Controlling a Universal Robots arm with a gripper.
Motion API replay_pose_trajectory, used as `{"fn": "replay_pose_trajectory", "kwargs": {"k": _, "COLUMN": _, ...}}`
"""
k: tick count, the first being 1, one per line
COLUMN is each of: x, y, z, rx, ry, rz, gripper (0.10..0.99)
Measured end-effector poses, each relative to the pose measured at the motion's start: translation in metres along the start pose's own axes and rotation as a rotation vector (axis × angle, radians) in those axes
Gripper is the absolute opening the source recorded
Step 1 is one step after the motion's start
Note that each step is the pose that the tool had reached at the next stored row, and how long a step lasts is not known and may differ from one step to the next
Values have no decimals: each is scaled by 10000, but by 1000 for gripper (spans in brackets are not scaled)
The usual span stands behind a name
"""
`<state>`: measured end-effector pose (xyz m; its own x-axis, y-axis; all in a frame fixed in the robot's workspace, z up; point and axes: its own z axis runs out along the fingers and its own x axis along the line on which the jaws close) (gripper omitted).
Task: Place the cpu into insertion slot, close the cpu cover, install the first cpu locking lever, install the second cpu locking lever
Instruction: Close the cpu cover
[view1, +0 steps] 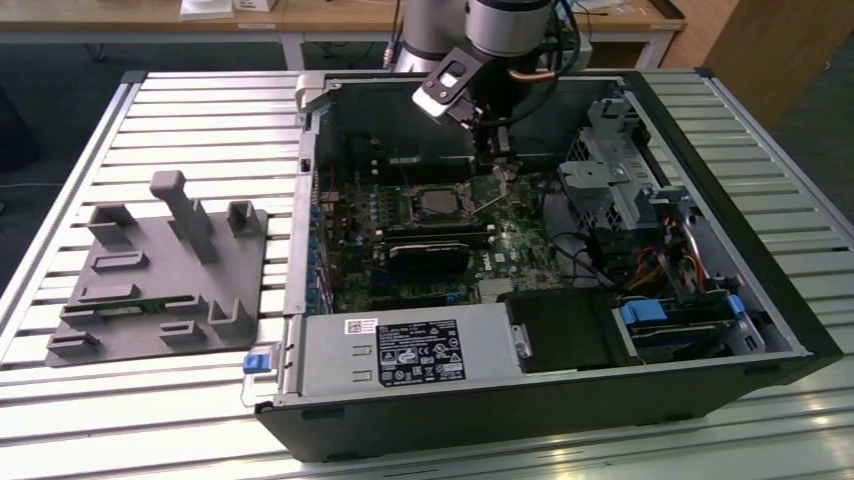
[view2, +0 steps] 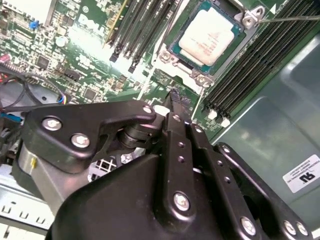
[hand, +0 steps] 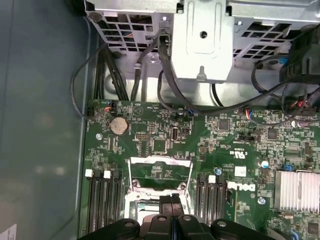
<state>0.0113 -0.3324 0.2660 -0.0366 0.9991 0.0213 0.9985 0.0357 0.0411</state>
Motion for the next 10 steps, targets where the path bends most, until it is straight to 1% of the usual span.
{"fn": "replay_pose_trajectory", "kwargs": {"k": 6, "x": 52, "y": 21, "z": 33, "rx": 26, "ry": 0, "rz": -2, "gripper": 106}}
{"fn": "replay_pose_trajectory", "kwargs": {"k": 8, "x": 68, "y": 45, "z": 43, "rx": 40, "ry": 1, "rz": 0, "gripper": 106}}
{"fn": "replay_pose_trajectory", "kwargs": {"k": 10, "x": 77, "y": 97, "z": 54, "rx": 66, "ry": 1, "rz": 1, "gripper": 106}}
